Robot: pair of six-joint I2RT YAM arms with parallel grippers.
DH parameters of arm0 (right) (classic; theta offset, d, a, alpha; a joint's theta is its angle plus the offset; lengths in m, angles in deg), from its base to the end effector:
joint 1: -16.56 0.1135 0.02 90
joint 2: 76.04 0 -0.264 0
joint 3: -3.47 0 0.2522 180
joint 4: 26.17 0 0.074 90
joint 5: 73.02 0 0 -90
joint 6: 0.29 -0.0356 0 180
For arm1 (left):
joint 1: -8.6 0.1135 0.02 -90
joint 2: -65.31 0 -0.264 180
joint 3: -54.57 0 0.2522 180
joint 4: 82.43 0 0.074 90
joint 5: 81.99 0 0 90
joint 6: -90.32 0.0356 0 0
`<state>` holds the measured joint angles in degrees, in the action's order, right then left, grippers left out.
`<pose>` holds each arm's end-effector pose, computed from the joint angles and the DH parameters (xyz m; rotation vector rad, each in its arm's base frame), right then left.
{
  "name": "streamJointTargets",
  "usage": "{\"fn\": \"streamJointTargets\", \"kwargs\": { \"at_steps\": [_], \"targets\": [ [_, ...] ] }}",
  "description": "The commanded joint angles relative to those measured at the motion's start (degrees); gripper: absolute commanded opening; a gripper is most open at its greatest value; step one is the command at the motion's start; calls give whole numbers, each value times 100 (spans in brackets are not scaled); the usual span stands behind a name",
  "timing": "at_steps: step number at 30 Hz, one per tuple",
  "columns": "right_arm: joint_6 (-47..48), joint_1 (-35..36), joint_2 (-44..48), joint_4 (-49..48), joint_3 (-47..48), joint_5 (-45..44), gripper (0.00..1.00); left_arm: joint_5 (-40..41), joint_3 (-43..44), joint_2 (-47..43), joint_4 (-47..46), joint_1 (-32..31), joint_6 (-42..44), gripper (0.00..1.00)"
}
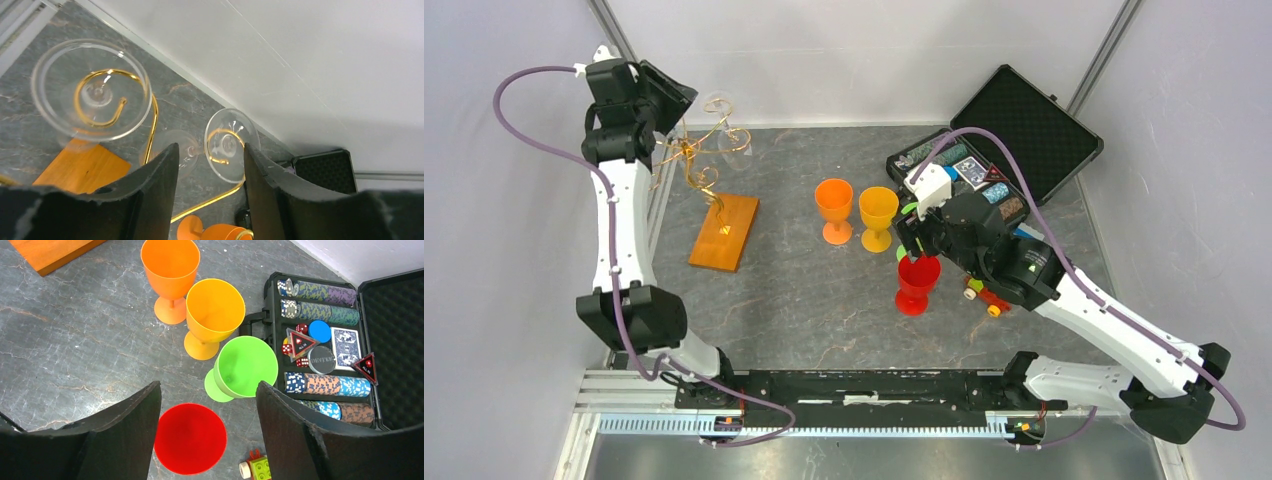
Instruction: Take the wine glass off the wine glass rack
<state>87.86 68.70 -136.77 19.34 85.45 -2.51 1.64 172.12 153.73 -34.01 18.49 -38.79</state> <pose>0.1469 0.1696 0.3910 -0.6381 1.8731 0.2759 0.3319 0.0539 0.4640 -0.7308 1.7873 -0.4492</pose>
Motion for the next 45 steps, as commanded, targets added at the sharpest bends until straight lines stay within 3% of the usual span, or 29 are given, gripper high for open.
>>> {"fn": "streamJointTargets", "kwargs": {
  "at_steps": [1,4,11,20,23,30,35,42,45],
  "targets": [
    [19,22,80,-263,-42,-34,75,-767,486,415,-33,81,-133,52],
    [29,24,91,-260,-78,-16,75,-866,685,678,18,95,-119,44],
    [20,24,123,-265,-165,-49,75,-1293,810,996,50,101,-172,44],
    [-17,23,117,-315,-218,-23,75,-1459,779,980,41,149,-181,19],
    [-26,24,124,-313,-234,-33,74,-1356,740,888,41,162,-110,20],
    [-26,24,152,-343,-264,-16,74,-1302,722,824,102,182,81,31],
    [-35,24,184,-372,-323,4,74,-1282,714,763,68,189,124,27],
    [-26,23,191,-389,-360,-19,74,-1148,691,617,72,189,311,32],
    [-19,24,200,-395,-374,-29,75,-1140,713,600,81,193,289,28]
  ]
}}
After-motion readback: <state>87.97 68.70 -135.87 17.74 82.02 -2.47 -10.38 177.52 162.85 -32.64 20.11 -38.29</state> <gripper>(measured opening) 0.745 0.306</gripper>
